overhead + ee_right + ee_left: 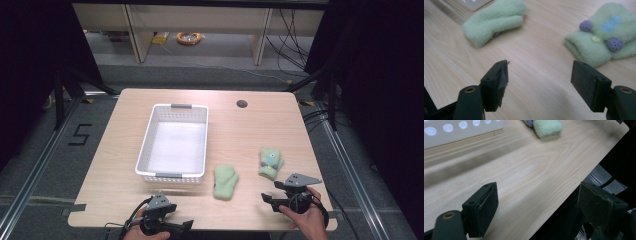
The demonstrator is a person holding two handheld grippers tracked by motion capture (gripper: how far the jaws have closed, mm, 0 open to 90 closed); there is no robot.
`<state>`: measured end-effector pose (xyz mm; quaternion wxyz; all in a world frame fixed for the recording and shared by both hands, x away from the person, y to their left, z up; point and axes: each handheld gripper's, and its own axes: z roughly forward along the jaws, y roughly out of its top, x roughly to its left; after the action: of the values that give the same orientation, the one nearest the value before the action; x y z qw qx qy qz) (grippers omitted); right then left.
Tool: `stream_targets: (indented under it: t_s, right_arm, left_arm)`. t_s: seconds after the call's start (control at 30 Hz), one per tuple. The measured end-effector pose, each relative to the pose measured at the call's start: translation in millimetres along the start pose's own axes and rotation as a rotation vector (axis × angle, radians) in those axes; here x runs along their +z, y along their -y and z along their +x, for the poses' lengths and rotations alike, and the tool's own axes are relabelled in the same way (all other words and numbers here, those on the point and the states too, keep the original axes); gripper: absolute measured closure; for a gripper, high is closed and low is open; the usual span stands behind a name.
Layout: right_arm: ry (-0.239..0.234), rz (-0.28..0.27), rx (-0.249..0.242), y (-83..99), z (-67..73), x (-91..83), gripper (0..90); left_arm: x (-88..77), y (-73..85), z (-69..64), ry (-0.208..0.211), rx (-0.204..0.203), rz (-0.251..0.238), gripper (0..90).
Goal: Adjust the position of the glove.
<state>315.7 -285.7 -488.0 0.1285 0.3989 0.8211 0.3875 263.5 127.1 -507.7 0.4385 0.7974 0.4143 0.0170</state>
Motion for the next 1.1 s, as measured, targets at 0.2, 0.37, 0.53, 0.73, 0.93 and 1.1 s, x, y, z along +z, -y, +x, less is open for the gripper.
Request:
stream_targets:
  t_s: [0.2,0.37,0.53,0.73,0.93,1.1]
  right_arm:
    - [-0.042,-0.008,-0.021,-7.1,6.0,2.6,36.9]
    - [-0.050,-0.028,-0.078,-22.6,10.6,4.6,40.8]
    - [-0.059,-0.032,-0.142,-42.2,12.7,10.7,43.2]
    - [-0.091,-0.039,-0.165,-68.1,13.9,29.3,45.7]
    - [-0.130,-0.002,-0.184,-85.2,16.9,50.5,48.6]
    - [-0.152,0.047,-0.198,-97.4,17.6,74.5,54.2]
  left_arm:
    - [2.5,-2.6,-5.4,0.005,-0.007,-0.026,16.9]
    - [6.3,-10.1,-11.9,0.014,0.022,-0.045,19.0]
    - [17.9,-24.5,-20.6,0.025,0.061,-0.031,22.1]
    - [34.2,-41.2,-25.4,0.043,0.082,-0.017,28.3]
    - [51.0,-52.7,-22.5,0.042,0.077,-0.014,33.2]
    - [65.9,-58.7,-28.5,0.022,0.110,0.023,36.8]
